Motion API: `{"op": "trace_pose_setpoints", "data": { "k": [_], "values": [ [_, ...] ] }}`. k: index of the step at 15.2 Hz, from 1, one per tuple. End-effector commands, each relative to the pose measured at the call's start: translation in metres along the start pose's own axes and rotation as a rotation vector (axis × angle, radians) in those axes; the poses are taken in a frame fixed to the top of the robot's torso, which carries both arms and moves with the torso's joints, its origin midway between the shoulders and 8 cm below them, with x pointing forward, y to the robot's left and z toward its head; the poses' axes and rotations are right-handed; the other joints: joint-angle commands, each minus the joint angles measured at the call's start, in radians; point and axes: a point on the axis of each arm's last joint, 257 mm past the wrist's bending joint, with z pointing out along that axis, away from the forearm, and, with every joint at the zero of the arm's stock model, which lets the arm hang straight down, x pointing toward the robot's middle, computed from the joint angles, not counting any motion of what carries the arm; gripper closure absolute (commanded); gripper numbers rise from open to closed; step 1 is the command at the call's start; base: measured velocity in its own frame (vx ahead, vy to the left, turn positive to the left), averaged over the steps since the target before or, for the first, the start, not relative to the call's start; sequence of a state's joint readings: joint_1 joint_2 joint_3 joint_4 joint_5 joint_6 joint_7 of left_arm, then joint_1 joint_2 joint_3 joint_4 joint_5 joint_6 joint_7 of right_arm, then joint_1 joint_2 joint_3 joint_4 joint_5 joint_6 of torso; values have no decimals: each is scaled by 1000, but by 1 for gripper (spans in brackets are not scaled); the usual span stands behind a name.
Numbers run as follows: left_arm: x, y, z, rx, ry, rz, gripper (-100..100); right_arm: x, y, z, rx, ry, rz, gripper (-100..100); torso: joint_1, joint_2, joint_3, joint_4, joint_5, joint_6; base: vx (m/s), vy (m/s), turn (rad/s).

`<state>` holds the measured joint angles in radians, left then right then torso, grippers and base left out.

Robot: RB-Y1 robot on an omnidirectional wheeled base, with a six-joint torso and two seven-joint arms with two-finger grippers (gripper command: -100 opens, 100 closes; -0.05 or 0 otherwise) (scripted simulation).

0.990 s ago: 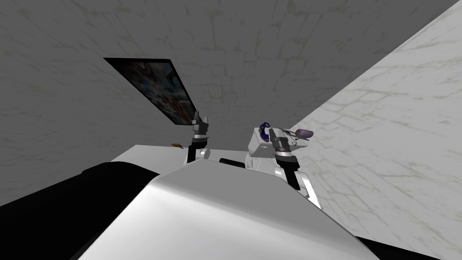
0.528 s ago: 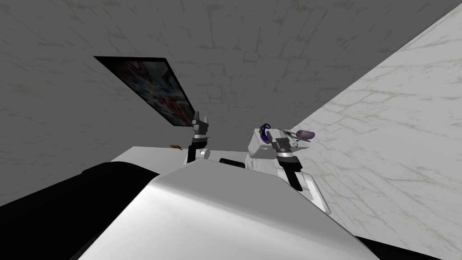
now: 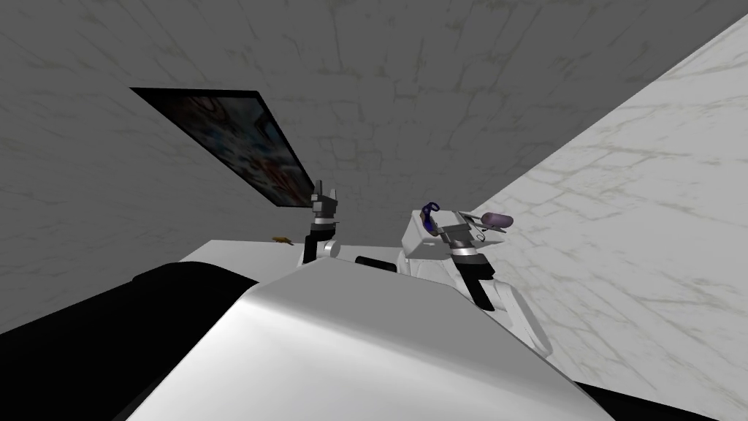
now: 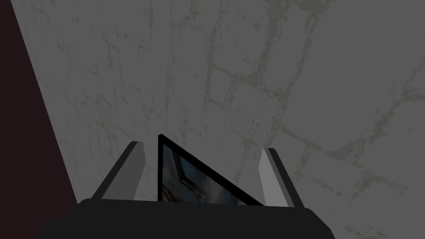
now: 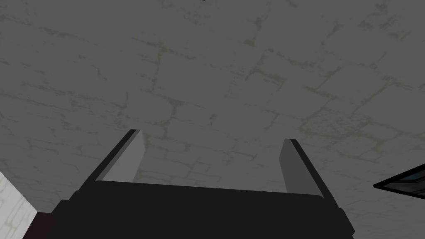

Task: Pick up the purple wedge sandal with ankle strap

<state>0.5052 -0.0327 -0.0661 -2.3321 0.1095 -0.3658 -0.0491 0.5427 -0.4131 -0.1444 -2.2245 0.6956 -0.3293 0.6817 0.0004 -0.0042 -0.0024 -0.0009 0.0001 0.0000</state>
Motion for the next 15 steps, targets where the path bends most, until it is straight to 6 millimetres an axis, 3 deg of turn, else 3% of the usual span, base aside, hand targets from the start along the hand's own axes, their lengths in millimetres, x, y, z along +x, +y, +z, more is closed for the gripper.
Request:
{"op": "trace_pose_setpoints", "data": {
  "k": [1, 15],
  "values": [
    [0, 0, 0, 0, 0, 0, 0, 5, 0, -2, -10, 17, -87, -100, 0, 0, 0, 0, 0, 0, 57, 7, -16],
    [0, 0, 0, 0, 0, 0, 0, 35, -13, -15, -102, 128, -665, -100, 0, 0, 0, 0, 0, 0, 49, 11, -18]
  ]
}}
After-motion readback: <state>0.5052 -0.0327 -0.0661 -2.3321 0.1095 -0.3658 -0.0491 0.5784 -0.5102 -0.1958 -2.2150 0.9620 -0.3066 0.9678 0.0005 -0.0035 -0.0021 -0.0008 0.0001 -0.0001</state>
